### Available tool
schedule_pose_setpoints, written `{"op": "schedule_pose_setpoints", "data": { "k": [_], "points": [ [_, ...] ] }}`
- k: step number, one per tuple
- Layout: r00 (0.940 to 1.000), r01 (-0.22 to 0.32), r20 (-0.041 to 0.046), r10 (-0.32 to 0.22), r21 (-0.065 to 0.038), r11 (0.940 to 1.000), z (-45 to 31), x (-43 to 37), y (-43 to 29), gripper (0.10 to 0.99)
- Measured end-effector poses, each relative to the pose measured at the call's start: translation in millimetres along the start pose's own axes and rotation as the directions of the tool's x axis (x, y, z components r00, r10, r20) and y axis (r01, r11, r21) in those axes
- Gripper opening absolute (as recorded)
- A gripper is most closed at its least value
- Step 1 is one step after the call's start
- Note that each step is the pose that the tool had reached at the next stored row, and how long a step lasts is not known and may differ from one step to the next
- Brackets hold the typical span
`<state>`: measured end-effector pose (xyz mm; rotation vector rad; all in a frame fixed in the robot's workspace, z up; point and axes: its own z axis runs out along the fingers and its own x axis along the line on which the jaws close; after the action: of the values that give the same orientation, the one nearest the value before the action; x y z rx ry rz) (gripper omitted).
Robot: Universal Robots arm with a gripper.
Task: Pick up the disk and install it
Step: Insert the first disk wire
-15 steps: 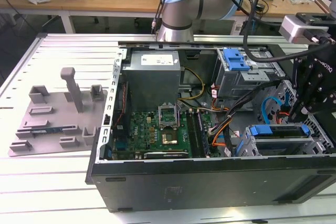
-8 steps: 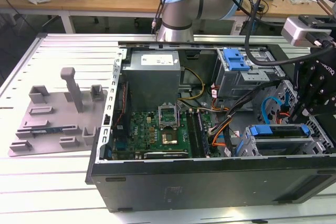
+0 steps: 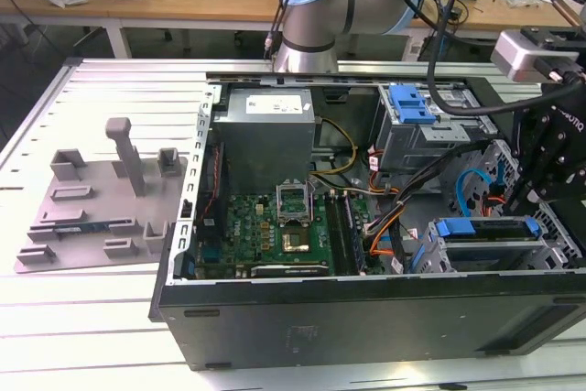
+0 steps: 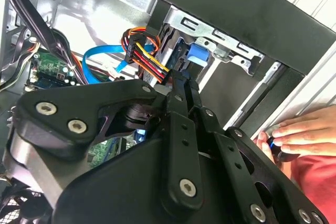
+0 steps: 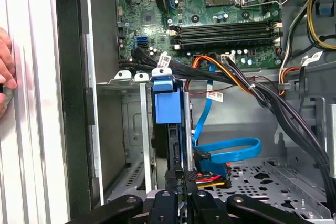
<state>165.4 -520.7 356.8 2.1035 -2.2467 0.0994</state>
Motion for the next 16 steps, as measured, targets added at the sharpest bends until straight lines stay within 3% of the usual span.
{"op": "schedule_pose_setpoints", "data": {
  "k": [16],
  "points": [
    [0.9987, 0.05, 0.0022, -0.05, 0.008, 0.9987, 2.4, 0.1, 2.6, 0.169]
  ]
}}
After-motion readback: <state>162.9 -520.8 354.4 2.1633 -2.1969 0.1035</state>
